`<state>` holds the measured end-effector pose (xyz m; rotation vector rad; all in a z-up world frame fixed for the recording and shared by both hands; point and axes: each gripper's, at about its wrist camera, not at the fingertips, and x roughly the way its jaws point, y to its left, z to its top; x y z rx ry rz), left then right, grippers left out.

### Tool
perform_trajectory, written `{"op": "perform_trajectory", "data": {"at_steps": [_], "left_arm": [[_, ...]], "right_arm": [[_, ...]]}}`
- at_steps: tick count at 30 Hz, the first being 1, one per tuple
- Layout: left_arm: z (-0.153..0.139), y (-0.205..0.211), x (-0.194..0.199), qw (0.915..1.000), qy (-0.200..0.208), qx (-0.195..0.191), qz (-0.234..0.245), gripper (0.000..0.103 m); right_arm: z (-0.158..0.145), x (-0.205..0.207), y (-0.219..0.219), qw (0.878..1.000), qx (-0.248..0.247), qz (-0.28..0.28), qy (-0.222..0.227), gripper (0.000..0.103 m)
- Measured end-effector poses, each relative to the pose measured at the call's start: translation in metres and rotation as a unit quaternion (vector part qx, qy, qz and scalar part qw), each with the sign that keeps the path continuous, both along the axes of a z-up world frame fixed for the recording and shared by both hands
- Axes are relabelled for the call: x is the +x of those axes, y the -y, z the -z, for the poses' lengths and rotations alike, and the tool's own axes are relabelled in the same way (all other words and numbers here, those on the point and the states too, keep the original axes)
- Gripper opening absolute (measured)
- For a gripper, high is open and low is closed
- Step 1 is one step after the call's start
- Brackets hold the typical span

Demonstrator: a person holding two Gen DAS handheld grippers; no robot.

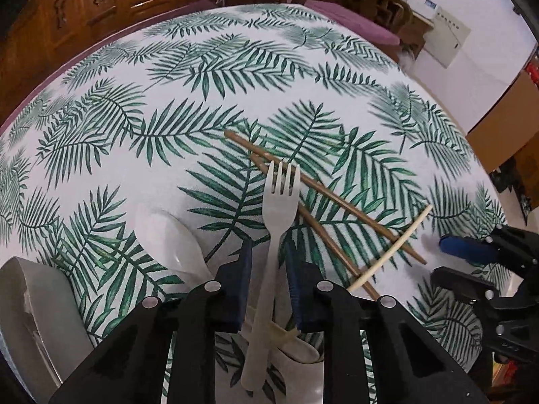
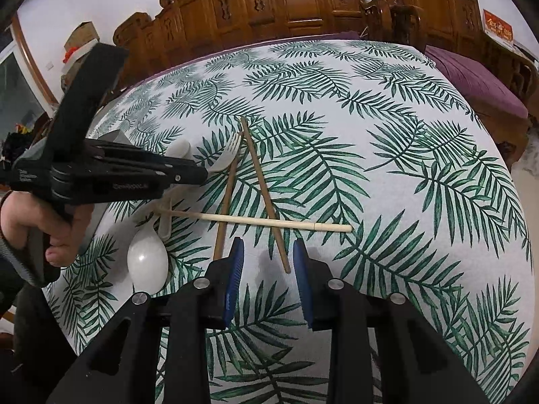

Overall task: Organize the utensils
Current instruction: 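Lift the fork with the left gripper while the right gripper grasps a wooden chopstick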

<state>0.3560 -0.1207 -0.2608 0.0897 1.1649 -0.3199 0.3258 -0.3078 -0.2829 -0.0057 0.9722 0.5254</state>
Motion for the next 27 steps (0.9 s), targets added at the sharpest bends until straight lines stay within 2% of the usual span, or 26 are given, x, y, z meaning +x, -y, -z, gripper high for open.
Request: {"op": "perform_trajectory", "data": {"at_steps": [3, 4, 5, 6, 13, 18, 20, 27], "left_arm": [[0.001, 0.002, 0.0, 1.0, 0.0, 0.006, 0.002, 0.018], [0.001, 0.003, 0.001, 1.0, -0.001, 0.007, 0.001, 0.016], [0.002, 0.003, 0.001, 1.0, -0.004, 0.005, 0.001, 0.007], [0.002, 0.003, 0.001, 1.0, -0.006, 0.005, 0.002, 0.006], [-0.015, 0.001, -0.006, 0.9999, 0.009, -0.007, -0.004, 0.006], [-0.039, -0.006, -0.017, 0.9992, 0.032, -0.02, -0.011, 0.006], [-0.047, -0.011, -0.023, 0.9988, 0.038, -0.028, -0.016, 0.006], [-0.064, -0.02, -0.043, 0.9979, 0.047, -0.037, -0.024, 0.006]], "right_arm": [[-0.001, 0.002, 0.0, 1.0, 0.0, -0.003, 0.003, 0.034], [-0.001, 0.002, 0.0, 1.0, 0.0, -0.004, 0.004, 0.034], [-0.002, 0.003, 0.0, 1.0, -0.001, -0.006, 0.005, 0.034], [-0.002, 0.004, -0.001, 1.0, -0.002, -0.008, 0.006, 0.034], [-0.005, 0.013, -0.008, 1.0, -0.01, -0.026, 0.014, 0.034], [-0.004, 0.022, -0.026, 0.997, -0.026, -0.068, 0.015, 0.034], [-0.001, 0.026, -0.033, 0.996, -0.034, -0.087, 0.011, 0.038], [0.005, 0.037, -0.055, 0.989, -0.049, -0.136, -0.001, 0.04]]}}
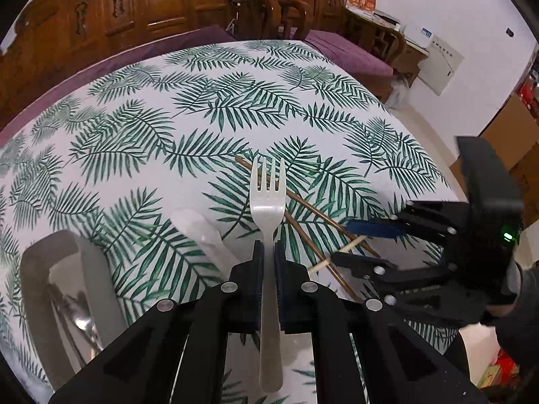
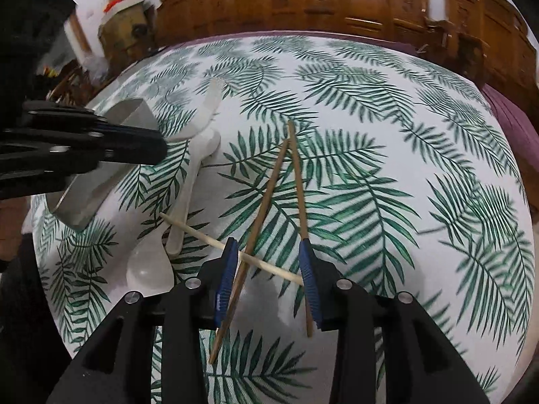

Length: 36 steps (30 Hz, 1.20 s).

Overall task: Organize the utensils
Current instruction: 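Lift the fork with the left gripper while the right gripper grasps a wooden chopstick, then lower the fork into the grey tray and open the left gripper while the right gripper lifts the chopstick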

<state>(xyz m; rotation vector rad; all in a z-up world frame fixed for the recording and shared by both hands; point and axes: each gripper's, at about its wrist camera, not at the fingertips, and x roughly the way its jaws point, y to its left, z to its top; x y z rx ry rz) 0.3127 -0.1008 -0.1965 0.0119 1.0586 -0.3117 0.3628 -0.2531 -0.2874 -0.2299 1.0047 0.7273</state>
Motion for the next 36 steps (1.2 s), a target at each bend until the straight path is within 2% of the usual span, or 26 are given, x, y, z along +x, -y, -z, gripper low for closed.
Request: {"op": "perform_trajectory", "data": {"at_steps": [6, 11, 14, 16, 17, 19, 25, 36], "left_arm": [[-0.009, -0.013, -0.02, 0.9998, 0.001, -0.01, -0.018, 0.006], [-0.014, -0.025, -0.037, 0.9993, -0.001, -0.014, -0.036, 0.006], [-0.013, -0.031, -0.042, 0.9988, -0.004, -0.015, -0.046, 0.006], [-0.015, -0.034, -0.045, 0.9986, -0.003, -0.015, -0.051, 0.006], [-0.016, -0.036, -0.046, 0.9985, -0.002, -0.015, -0.053, 0.006], [-0.02, -0.039, -0.049, 0.998, 0.003, -0.017, -0.06, 0.006], [-0.034, -0.04, -0.057, 0.9983, 0.019, -0.011, -0.055, 0.006], [-0.056, -0.056, -0.093, 0.9972, 0.044, -0.007, -0.06, 0.006]], "right_arm": [[0.007, 0.0, -0.014, 0.998, -0.024, -0.051, -0.016, 0.04], [0.011, -0.003, -0.019, 0.995, -0.051, -0.081, -0.007, 0.04], [0.011, -0.003, -0.018, 0.995, -0.057, -0.08, -0.007, 0.032], [0.011, -0.003, -0.017, 0.995, -0.058, -0.08, -0.01, 0.022], [0.011, -0.003, -0.016, 0.995, -0.057, -0.08, -0.011, 0.02], [0.009, -0.005, -0.015, 0.995, -0.058, -0.077, -0.011, 0.007], [-0.001, -0.014, -0.008, 0.998, -0.041, -0.056, -0.008, 0.006], [-0.045, -0.035, 0.007, 1.0, -0.003, 0.01, 0.016, 0.006]]}}
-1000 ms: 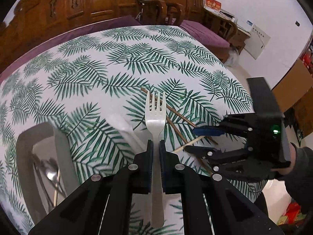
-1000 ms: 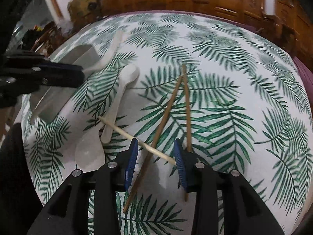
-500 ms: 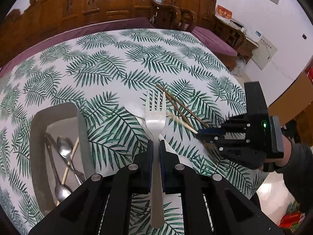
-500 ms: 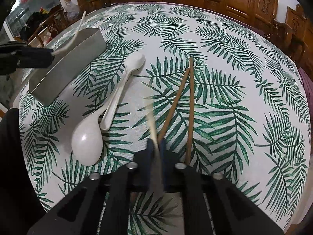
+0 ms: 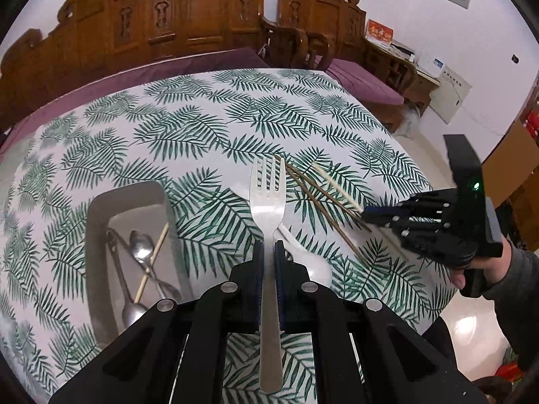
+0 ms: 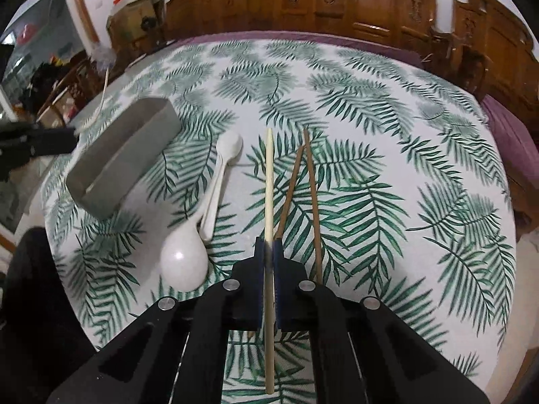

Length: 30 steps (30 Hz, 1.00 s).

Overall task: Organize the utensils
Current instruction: 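Lower the fork into the grey tray and open the left gripper while the right gripper lifts the chopstick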

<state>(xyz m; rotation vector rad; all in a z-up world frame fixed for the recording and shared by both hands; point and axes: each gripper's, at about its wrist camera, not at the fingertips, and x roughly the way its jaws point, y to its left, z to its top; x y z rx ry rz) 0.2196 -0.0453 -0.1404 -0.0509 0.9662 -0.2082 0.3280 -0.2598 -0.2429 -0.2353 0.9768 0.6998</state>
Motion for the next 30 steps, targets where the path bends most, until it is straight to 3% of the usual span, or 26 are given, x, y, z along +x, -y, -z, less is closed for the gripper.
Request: {"op": "perform_trajectory", "data": {"at_steps": [8, 18, 30], "left_arm": [[-0.006, -0.028, -0.018, 0.9999, 0.013, 0.001, -0.009, 0.006], [-0.008, -0.08, -0.03, 0.9987, 0.027, -0.009, -0.041, 0.006], [0.016, -0.13, -0.017, 0.9972, 0.006, -0.02, -0.072, 0.006]], "right_arm": [[-0.028, -0.021, -0.015, 0.999, 0.02, 0.024, 0.024, 0.006], [-0.036, -0.038, -0.056, 0.999, 0.033, 0.023, 0.026, 0.006], [-0.041, -0.046, -0.119, 0.998, 0.049, 0.0, 0.025, 0.006]]}}
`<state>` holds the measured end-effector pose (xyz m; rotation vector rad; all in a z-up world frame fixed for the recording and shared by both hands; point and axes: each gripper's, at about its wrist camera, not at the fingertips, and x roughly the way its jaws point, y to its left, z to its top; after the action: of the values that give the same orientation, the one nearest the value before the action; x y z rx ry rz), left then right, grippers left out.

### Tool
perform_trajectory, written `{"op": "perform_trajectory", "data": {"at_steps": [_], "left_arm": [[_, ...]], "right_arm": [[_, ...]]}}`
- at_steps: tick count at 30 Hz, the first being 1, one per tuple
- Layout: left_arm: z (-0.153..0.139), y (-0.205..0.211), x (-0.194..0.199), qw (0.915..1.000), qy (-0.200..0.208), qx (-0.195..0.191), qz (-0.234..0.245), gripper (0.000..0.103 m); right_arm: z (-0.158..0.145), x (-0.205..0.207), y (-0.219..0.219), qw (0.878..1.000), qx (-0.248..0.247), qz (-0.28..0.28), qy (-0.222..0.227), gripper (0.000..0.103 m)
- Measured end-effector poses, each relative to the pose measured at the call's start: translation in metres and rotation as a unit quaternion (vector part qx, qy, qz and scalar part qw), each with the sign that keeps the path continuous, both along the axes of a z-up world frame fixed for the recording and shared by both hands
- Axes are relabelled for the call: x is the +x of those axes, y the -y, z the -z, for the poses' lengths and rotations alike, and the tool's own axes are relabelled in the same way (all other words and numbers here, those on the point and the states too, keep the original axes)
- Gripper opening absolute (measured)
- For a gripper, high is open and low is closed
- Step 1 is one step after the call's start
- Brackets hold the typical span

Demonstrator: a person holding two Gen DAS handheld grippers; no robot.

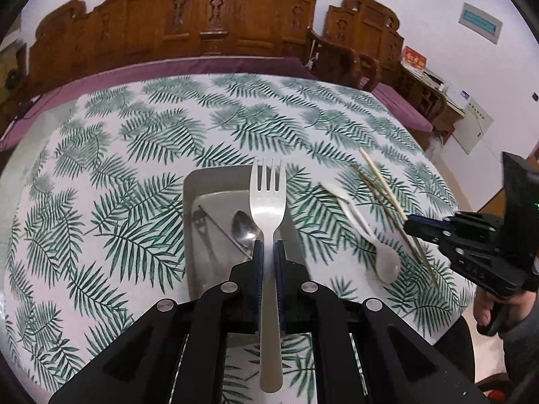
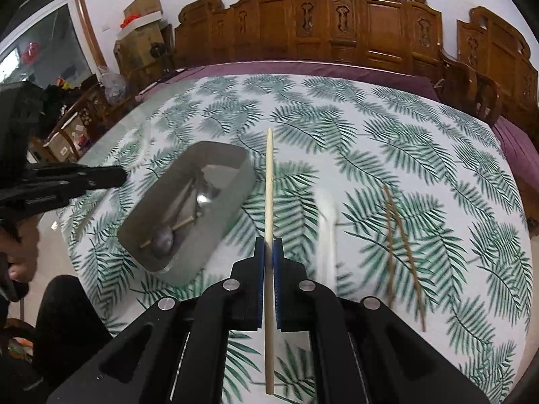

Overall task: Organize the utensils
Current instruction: 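Lower the fork into the grey tray and open the left gripper while the right gripper lifts the chopstick, then lower the wooden chopstick into the grey tray and open the right gripper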

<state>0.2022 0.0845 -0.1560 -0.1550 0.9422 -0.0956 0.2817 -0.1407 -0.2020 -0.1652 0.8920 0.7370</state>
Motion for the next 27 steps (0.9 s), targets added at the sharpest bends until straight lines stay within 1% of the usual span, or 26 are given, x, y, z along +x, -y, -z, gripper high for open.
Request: {"op": "perform_trajectory", "data": {"at_steps": [7, 15, 19, 20, 21, 24, 27], "left_arm": [[0.035, -0.017, 0.026, 0.999, -0.036, -0.009, -0.024, 0.006], [0.052, -0.012, 0.046, 0.9984, -0.05, 0.004, -0.025, 0.006], [0.061, -0.012, 0.053, 0.9974, -0.063, 0.003, -0.036, 0.006], [0.062, -0.012, 0.053, 0.9972, -0.064, 0.001, -0.037, 0.007], [0.062, -0.012, 0.053, 0.9972, -0.065, 0.0, -0.037, 0.013], [0.055, -0.011, 0.047, 0.9978, -0.057, 0.002, -0.034, 0.023], [0.044, -0.013, 0.036, 0.9982, -0.047, 0.003, -0.035, 0.025]], "right_arm": [[-0.006, -0.002, -0.019, 1.0, 0.005, -0.014, 0.001, 0.006], [-0.011, 0.0, -0.027, 1.0, 0.016, -0.015, -0.002, 0.006], [-0.012, -0.001, -0.03, 1.0, 0.008, -0.02, -0.003, 0.006], [-0.012, -0.002, -0.031, 1.0, 0.007, -0.021, -0.003, 0.006], [-0.013, -0.003, -0.032, 1.0, 0.003, -0.022, -0.002, 0.006], [-0.014, -0.005, -0.034, 1.0, -0.001, -0.024, 0.0, 0.006], [-0.014, -0.008, -0.035, 1.0, 0.001, -0.022, -0.003, 0.006]]}}
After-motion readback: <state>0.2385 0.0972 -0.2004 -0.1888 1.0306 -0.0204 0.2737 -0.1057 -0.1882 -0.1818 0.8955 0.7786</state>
